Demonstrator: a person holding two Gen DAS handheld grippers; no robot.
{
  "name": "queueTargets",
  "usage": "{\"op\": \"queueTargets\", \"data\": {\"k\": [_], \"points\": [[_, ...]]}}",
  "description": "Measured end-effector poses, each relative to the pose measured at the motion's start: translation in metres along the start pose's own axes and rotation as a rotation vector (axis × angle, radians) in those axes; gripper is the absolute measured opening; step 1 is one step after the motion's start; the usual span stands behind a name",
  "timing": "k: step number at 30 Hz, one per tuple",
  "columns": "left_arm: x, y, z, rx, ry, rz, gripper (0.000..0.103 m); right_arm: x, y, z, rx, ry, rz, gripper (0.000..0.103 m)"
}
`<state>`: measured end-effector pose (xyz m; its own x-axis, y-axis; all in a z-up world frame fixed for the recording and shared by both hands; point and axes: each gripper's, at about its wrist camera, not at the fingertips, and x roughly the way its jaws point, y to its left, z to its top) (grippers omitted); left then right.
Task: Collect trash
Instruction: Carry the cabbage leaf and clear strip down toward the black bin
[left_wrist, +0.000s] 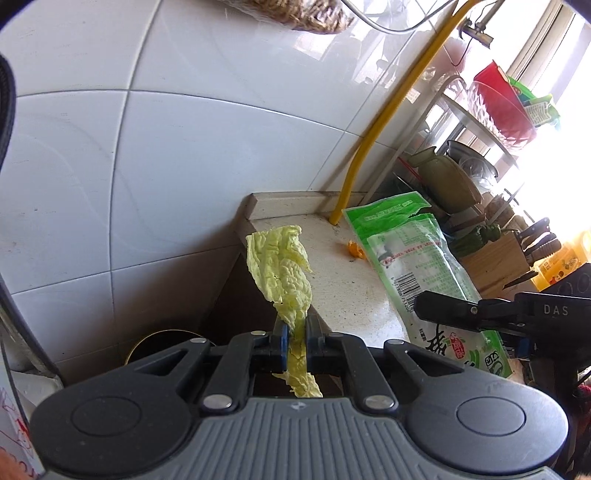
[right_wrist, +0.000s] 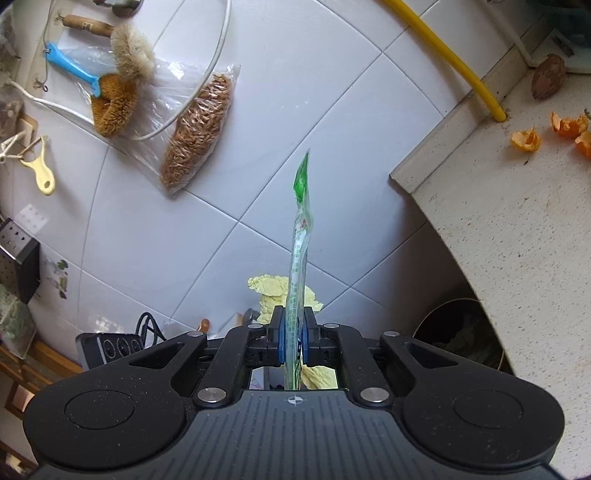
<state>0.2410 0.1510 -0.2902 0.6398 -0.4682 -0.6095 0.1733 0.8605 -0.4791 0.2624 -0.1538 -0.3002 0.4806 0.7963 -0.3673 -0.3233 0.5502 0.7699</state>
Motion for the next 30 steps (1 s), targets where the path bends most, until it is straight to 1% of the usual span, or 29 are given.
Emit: {"op": "queueTargets", "data": {"k": [2,9,14,20,27,30], "points": [[0.001,0.004,0.000,-0.005,0.002,0.003,0.008,0.004,0.001,-0.001,0.010,0.003,0.006,0.012],[0.013,0.019,-0.005,-0.044,0.018,0.035,0.008,0.026,0.003,-0.004,0.008,0.025,-0.024,0.012],[0.024,0.031,-0.006,-0.081,0.023,0.080,0.008,0.049,-0.008,-0.006,0.025,0.082,-0.025,0.013],[0.044,0.040,-0.005,-0.111,0.039,0.130,0.008,0.073,-0.020,0.002,0.016,0.142,-0.042,0.013],[0.060,0.047,-0.002,-0.130,0.047,0.170,0.008,0.096,-0.036,0.009,0.005,0.205,-0.085,0.013],[0.067,0.054,-0.002,-0.140,0.061,0.184,0.008,0.104,-0.041,0.010,-0.013,0.228,-0.117,0.013]]}}
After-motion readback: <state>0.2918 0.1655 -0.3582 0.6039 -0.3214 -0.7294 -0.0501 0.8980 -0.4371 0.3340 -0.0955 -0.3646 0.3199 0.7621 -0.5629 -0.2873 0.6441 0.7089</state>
